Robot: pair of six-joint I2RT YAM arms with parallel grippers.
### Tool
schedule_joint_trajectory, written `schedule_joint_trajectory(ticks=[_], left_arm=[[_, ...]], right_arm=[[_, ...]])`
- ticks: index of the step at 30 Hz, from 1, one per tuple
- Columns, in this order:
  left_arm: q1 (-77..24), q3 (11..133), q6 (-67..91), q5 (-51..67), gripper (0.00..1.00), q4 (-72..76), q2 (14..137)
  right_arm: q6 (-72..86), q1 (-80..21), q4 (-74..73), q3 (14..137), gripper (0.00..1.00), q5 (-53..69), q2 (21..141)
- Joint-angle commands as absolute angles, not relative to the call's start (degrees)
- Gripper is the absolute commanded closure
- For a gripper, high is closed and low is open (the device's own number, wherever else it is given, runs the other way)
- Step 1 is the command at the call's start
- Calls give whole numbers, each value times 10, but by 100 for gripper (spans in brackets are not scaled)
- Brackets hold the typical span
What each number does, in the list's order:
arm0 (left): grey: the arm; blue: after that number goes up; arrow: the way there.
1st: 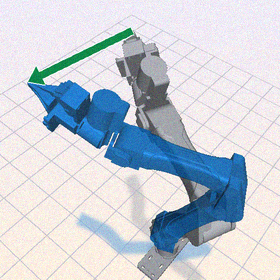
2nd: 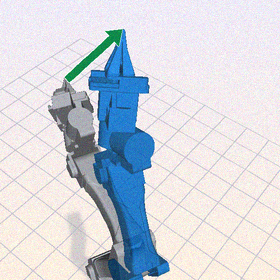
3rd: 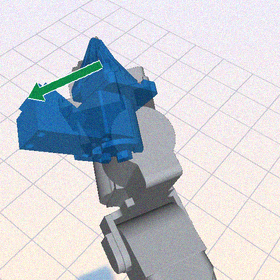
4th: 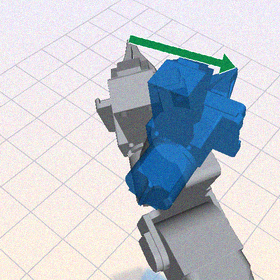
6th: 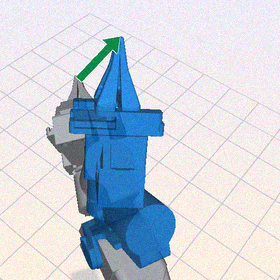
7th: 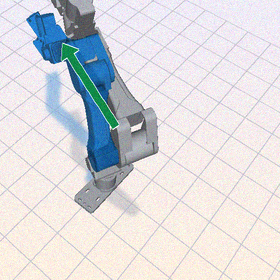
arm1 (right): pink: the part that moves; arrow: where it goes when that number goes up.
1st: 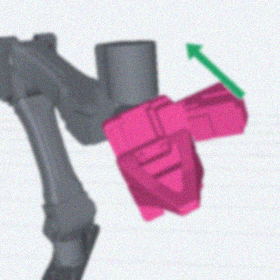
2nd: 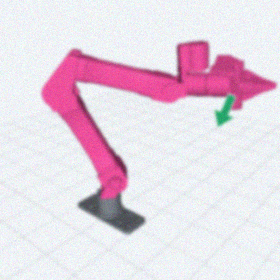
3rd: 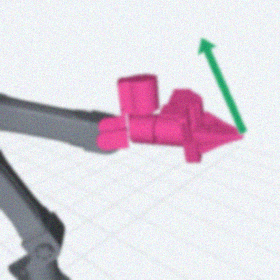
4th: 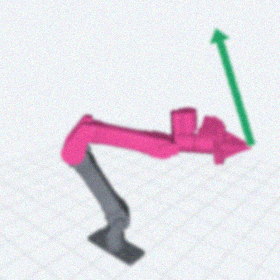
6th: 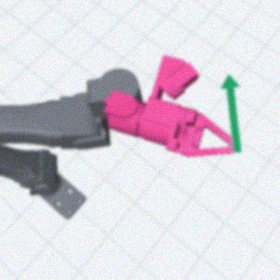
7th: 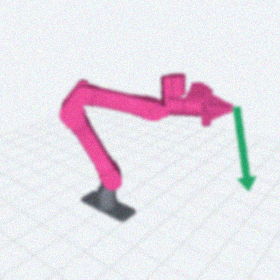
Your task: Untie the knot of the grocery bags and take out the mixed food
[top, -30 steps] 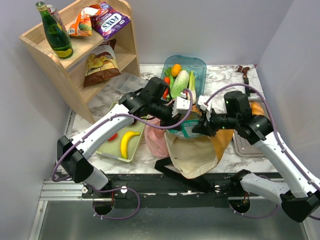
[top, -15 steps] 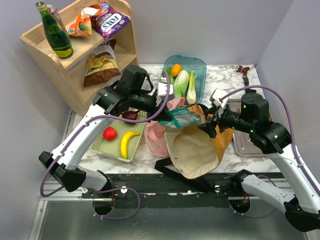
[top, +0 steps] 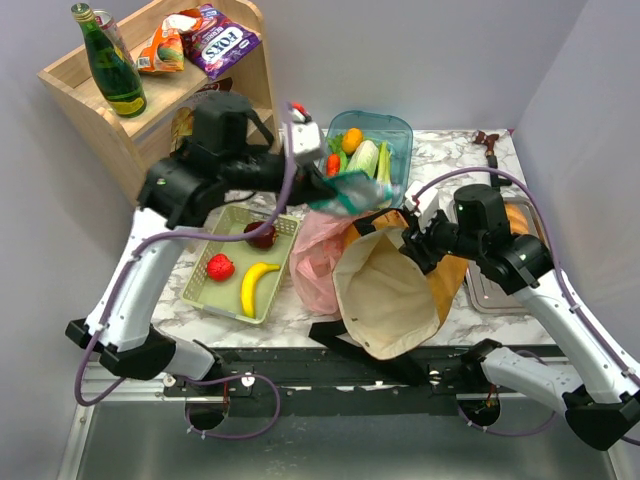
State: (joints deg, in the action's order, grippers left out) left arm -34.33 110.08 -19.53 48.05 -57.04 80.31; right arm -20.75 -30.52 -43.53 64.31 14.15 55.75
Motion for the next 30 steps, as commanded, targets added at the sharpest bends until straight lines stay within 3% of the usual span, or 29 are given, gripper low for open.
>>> schedule_joint_trajectory(ticks=[1, 7, 10, 14, 18, 30], left_arm=[[-318, 1262, -191, 351, 100, -488, 832], [-313, 1319, -354, -30, 100, -230, 890], [-299, 1346, -496, -130, 100, -50, 944], [-270, 1523, -645, -154, 100, 37, 1089], [-237, 1478, -752, -150, 100, 130, 1121], [-105, 1449, -725, -150, 100, 117, 1174]], right_arm=[[-192, -306, -440, 638, 56, 141, 549], [-190, -305, -442, 649, 88, 141, 559], [-185, -306, -444, 649, 96, 143, 559], [-186, -306, -447, 650, 99, 146, 561], [-186, -305, -451, 651, 99, 147, 564], [-188, -306, -448, 655, 99, 156, 582]])
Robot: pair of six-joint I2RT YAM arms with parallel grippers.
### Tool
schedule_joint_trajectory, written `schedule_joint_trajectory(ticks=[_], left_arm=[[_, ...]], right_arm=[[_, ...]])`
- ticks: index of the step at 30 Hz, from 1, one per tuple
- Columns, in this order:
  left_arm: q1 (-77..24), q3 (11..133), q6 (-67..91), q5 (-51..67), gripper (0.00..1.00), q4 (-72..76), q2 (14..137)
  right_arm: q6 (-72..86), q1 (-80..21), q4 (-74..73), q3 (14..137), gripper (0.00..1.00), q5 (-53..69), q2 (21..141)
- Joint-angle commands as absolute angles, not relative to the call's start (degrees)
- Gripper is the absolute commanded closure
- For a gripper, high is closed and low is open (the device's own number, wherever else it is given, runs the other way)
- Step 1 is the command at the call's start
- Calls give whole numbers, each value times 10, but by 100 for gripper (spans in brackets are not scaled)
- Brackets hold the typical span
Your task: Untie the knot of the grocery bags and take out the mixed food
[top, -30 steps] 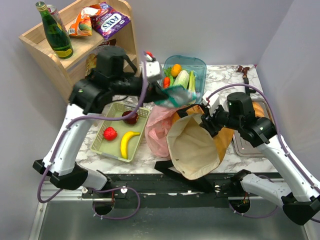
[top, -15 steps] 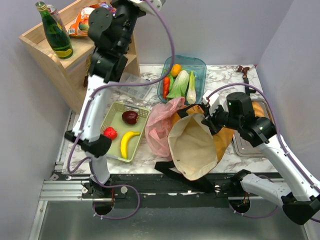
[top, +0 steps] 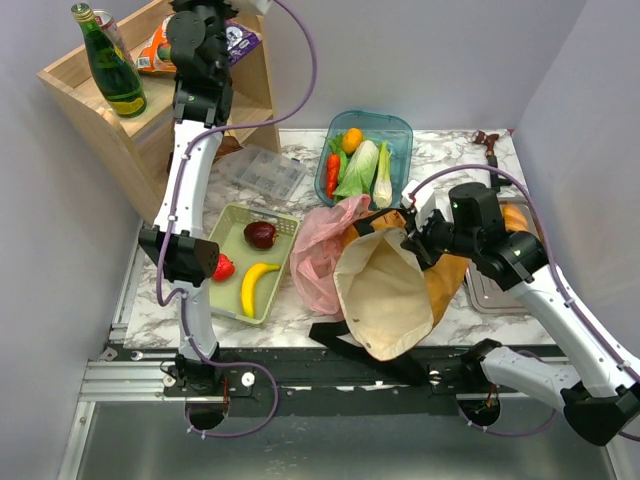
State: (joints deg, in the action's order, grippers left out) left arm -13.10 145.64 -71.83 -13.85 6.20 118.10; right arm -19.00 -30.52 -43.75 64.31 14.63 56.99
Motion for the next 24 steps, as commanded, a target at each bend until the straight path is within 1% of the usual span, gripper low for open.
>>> schedule_joint_trajectory(ticks=[1, 7, 8, 10, 11, 12, 13, 14, 16, 17, 19, 21, 24], left_arm=[[-99, 1447, -719, -146, 100, 113, 1176], [-81, 1420, -694, -116, 100, 70, 1182], [-81, 1419, -689, -111, 99, 61, 1183], [-80, 1418, -686, -107, 94, 46, 1186], [-80, 1417, -682, -106, 89, 40, 1186], [-81, 1415, -680, -105, 80, 33, 1186], [-81, 1411, -678, -105, 67, 33, 1185], [-81, 1406, -676, -107, 49, 37, 1184], [-81, 1401, -671, -113, 26, 43, 1184], [-81, 1401, -668, -115, 19, 42, 1183], [-82, 1400, -662, -116, 14, 36, 1181], [-83, 1397, -649, -109, 11, 22, 1171], [-90, 1355, -613, -72, 8, 2, 1133]], right_arm=[[-189, -306, -448, 657, 99, 157, 585], [-190, -306, -442, 659, 99, 160, 592], [-189, -306, -442, 660, 99, 161, 594], [-188, -306, -442, 661, 99, 162, 596], [-187, -306, -442, 662, 99, 161, 596], [-187, -305, -441, 662, 99, 159, 596], [-187, -306, -442, 662, 99, 158, 595], [-187, -306, -441, 662, 99, 158, 594], [-186, -306, -441, 661, 99, 156, 594], [-185, -306, -441, 661, 99, 156, 594], [-184, -306, -441, 661, 99, 157, 595], [-184, -306, -440, 662, 99, 156, 596], [-185, -306, -439, 664, 99, 157, 601]])
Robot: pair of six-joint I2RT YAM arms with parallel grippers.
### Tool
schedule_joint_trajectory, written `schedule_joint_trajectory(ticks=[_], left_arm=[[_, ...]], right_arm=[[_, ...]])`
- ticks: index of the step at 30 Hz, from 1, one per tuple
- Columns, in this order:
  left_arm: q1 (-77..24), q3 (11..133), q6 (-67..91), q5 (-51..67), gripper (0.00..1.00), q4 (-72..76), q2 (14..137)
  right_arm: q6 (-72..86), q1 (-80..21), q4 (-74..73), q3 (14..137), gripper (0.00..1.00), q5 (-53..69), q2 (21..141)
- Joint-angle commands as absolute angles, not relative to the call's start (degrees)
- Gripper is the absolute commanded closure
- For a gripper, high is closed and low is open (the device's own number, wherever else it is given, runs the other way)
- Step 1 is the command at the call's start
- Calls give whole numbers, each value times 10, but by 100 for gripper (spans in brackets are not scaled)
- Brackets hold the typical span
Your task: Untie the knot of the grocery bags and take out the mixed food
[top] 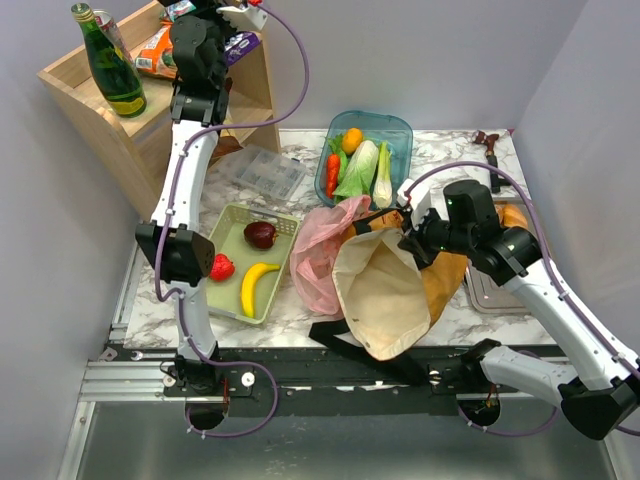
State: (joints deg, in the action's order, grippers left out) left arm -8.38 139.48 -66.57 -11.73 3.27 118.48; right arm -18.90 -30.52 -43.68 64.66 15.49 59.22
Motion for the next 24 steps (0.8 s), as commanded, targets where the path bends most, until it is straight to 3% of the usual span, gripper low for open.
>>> schedule_joint_trajectory(ticks=[1, 6, 14, 24], left_arm=[[-93, 1338, -597, -45, 7, -29, 1113], [-105, 1280, -525, 66, 4, -117, 1049], [-115, 1298, -465, 113, 2, -216, 1035], [-171, 1166, -333, 339, 1, -275, 862]], right_arm=[[-185, -306, -439, 665, 99, 156, 602], [-185, -306, -433, 664, 99, 160, 605], [-185, -306, -432, 670, 99, 162, 609], [-190, -306, -439, 673, 99, 181, 599]])
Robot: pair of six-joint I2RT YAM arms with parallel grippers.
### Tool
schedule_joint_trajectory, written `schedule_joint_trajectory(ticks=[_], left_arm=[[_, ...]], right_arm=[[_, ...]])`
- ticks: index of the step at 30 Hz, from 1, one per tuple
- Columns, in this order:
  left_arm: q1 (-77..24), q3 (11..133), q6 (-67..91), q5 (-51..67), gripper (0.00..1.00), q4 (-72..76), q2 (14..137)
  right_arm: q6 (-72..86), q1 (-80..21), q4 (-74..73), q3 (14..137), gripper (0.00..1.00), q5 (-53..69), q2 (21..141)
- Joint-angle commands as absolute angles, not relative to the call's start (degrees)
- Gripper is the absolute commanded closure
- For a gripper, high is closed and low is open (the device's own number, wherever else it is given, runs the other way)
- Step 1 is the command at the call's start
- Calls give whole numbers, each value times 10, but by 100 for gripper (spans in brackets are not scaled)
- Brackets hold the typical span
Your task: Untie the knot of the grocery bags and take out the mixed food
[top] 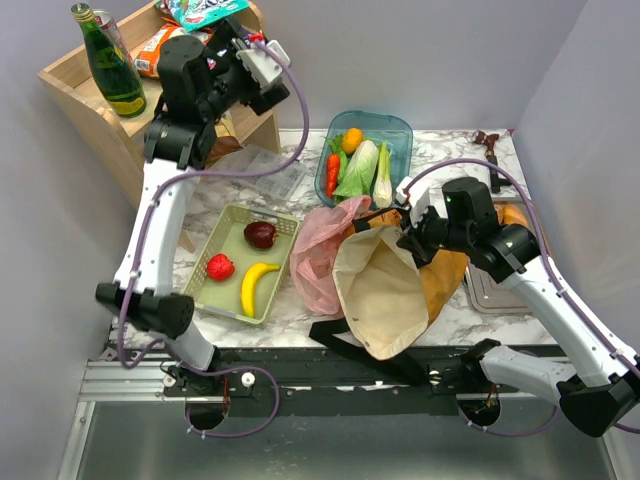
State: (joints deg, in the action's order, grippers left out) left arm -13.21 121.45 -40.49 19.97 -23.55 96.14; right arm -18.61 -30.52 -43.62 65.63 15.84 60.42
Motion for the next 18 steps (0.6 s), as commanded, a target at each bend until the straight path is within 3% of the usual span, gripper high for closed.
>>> schedule_joint_trajectory(ticks=[1, 8, 12, 18], left_arm=[[-184, 1135, -324, 350, 2, -284, 845], [-241, 907, -329, 466, 2, -388, 722], [-260, 713, -382, 433, 2, -345, 658], [-283, 666, -376, 425, 1, -321, 749]], right_arm=[[-192, -306, -442, 673, 99, 184, 598], [-149, -305, -452, 689, 99, 154, 584], [-157, -303, -473, 694, 99, 119, 560], [-184, -303, -524, 669, 99, 99, 532]])
